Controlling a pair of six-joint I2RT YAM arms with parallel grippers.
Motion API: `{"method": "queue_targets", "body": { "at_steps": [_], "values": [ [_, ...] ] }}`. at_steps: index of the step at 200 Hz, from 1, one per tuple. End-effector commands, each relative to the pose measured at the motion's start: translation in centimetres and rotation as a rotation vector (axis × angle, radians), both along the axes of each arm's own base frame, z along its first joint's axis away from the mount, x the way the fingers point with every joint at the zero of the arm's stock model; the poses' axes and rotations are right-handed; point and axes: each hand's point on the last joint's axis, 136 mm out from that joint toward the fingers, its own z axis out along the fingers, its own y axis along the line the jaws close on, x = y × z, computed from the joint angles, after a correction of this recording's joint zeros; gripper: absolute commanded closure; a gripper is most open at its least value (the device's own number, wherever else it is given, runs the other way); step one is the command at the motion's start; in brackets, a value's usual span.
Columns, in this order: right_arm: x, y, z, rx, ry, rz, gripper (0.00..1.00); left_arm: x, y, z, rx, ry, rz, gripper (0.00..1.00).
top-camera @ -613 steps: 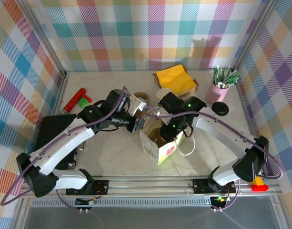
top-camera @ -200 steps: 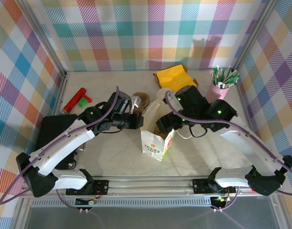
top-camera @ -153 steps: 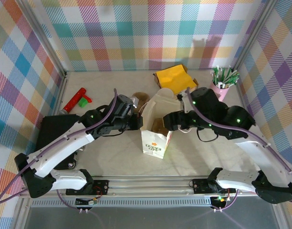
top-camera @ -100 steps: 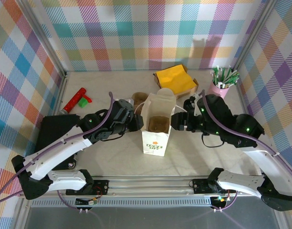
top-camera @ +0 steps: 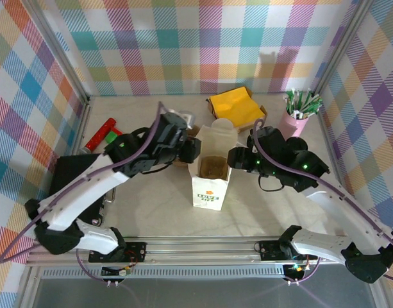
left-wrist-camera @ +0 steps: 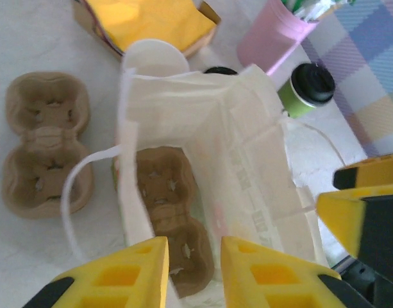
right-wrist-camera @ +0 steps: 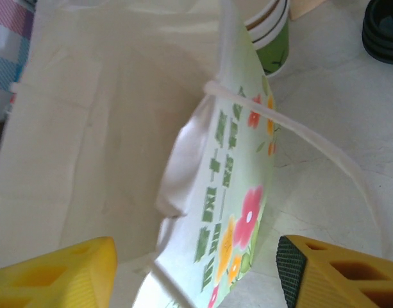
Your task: Pack the takeout coffee
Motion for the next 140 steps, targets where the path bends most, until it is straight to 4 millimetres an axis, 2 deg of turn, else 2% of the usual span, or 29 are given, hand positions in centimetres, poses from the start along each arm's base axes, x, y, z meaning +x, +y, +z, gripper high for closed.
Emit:
{"method": "queue_targets", "body": {
  "at_steps": [1, 37, 76, 115, 140],
  "values": [
    [0.7, 0.7, 0.0, 0.078, -0.006, 0.011, 0.36, -0.9, -2.1, -1.7, 0.122, 0.000, -0.198, 0.74],
    [1.0, 1.0, -0.8, 0.118, 0.017, 0.026, 0.42, -0.7, -4.2, -3.7, 0.205, 0.034, -0.319, 0.75],
    [1.1, 1.5, -0.8, 0.134, 0.034, 0.045, 0.46, 0.5, -6.0, -7.4, 0.247, 0.129, -0.286, 0.78],
    [1.1, 1.2, -0.8, 0.127, 0.027, 0.038, 0.51, 1.8, -6.1, -11.1, 0.289, 0.232, -0.196, 0.79],
    [1.2, 1.0, -1.0, 0.115, 0.030, 0.027, 0.55, 2.6, -5.2, -12.4, 0.286, 0.275, -0.114, 0.79]
  ]
}}
